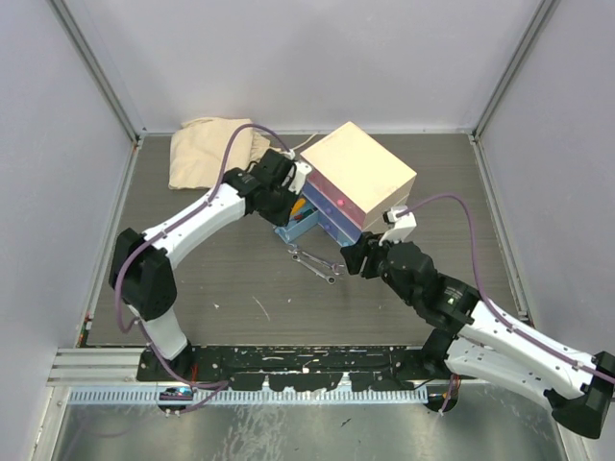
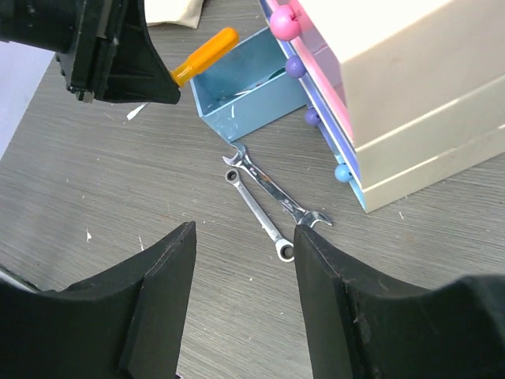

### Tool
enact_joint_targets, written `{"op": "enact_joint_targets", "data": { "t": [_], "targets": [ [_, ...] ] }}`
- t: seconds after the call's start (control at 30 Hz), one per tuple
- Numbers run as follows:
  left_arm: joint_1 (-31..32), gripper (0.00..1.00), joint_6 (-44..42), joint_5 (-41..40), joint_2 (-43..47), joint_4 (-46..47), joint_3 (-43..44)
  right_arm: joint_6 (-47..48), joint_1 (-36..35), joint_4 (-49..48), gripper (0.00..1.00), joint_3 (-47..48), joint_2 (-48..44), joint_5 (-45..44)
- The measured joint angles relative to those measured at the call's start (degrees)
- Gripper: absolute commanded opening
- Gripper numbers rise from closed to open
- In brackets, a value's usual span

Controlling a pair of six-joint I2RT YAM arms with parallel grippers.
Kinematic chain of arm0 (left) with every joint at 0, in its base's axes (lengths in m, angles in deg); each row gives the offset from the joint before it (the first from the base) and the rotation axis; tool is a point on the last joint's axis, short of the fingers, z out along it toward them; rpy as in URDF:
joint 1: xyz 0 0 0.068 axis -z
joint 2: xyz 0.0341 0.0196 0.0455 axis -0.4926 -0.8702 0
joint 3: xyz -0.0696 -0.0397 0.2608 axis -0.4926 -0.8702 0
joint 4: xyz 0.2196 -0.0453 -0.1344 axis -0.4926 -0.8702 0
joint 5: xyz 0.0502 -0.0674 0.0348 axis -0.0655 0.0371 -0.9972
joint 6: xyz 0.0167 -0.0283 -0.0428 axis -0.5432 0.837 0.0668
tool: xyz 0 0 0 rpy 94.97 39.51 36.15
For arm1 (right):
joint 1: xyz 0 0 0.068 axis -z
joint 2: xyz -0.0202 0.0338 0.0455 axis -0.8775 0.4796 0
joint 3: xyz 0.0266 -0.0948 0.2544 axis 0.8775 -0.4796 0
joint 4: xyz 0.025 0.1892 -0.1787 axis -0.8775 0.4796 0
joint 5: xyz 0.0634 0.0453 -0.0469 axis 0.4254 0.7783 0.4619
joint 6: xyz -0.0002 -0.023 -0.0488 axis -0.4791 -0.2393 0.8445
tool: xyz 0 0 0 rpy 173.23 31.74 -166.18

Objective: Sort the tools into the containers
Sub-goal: Place the screwdriver in the drawer.

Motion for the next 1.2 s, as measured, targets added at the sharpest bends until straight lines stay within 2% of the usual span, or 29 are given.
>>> {"op": "enact_joint_targets", "data": {
  "t": [0.33, 0.93, 1.2],
  "targets": [
    [-4.81, 0.0, -1.81, 8.31, -9.46, -3.3, 7.39, -1.46, 0.0, 4.61, 0.58, -0.87, -4.07, -1.66],
    [-13.31, 0.0, 2.73, 23.93, -15.34, -4.04, 9.6, -3.52, 0.0, 5.33, 0.58, -1.99, -3.41, -1.33],
    [-13.84, 0.01, 3.37, 27.93, -21.51, -7.17, 17.66, -4.28, 0.0, 5.35, 0.58, -2.64, -3.17, -1.09]
  ]
}}
